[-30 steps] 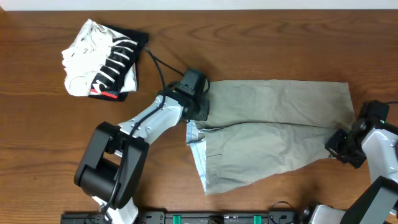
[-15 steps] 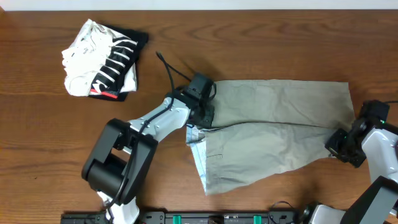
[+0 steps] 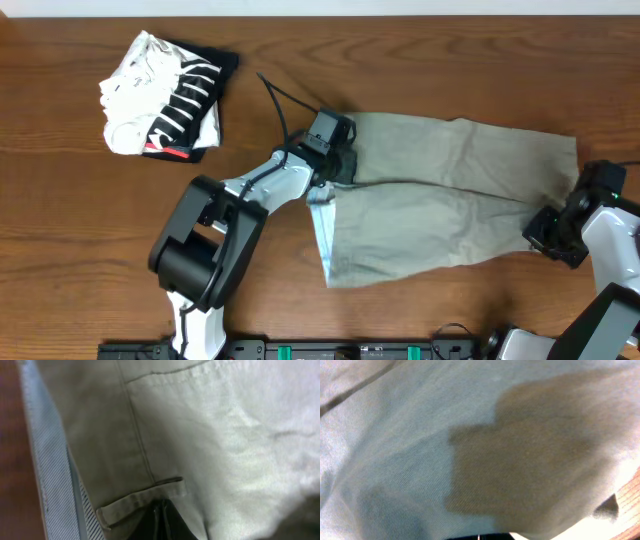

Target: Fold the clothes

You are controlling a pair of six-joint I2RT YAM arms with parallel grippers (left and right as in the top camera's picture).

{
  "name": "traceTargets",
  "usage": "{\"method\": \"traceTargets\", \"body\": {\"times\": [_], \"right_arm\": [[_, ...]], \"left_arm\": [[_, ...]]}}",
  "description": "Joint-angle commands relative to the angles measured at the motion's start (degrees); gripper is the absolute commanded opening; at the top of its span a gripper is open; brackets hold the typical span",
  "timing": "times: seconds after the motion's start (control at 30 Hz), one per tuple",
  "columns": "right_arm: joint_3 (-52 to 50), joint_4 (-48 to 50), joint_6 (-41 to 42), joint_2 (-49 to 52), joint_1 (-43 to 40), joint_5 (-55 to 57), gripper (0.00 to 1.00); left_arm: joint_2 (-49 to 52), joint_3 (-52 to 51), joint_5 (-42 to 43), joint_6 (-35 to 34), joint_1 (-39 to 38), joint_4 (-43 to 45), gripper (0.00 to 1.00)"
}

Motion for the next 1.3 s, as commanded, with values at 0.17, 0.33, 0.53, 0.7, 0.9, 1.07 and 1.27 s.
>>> {"method": "traceTargets", "body": {"times": [0.17, 0.33, 0.53, 0.7, 0.9, 1.07, 1.27], "right_arm": [[-0.15, 0.44, -0.46, 0.28, 0.59, -0.72, 0.01], [-0.15, 0.57, -0.44, 0.28, 0.59, -0.72, 0.01], [-0.15, 0.96, -0.44, 0.28, 0.59, -0.92, 0.01], [-0.15, 0.68, -0.44, 0.28, 0.59, -0.9, 0.01], [-1.92, 2.16, -0.42, 0.66, 0.59, -0.83, 0.01], [-3.63, 2.64, -0.42, 2.12, 0.59, -0.83, 0.01], [-4.17, 4.26, -0.44, 6.08, 0.59, -0.2, 0.01]], "left_arm": [[6.62, -2.43, -7.48, -0.11, 4.85, 10.14, 0.06], [7.87, -2.36, -7.48, -0.11, 8.17, 16.72, 0.06], [11.13, -1.57, -7.5, 0.52, 11.61, 22.6, 0.06], [10.99, 2.21, -7.45, 0.55, 13.6, 21.46, 0.06], [6.67, 12.28, -6.14, 2.99, 13.4, 11.26, 0.06], [3.37, 19.32, -5.84, 3.1, 12.55, 1.55, 0.06], [1.66, 20.52, 2.56, 3.1, 11.91, -8.9, 0.06]]}}
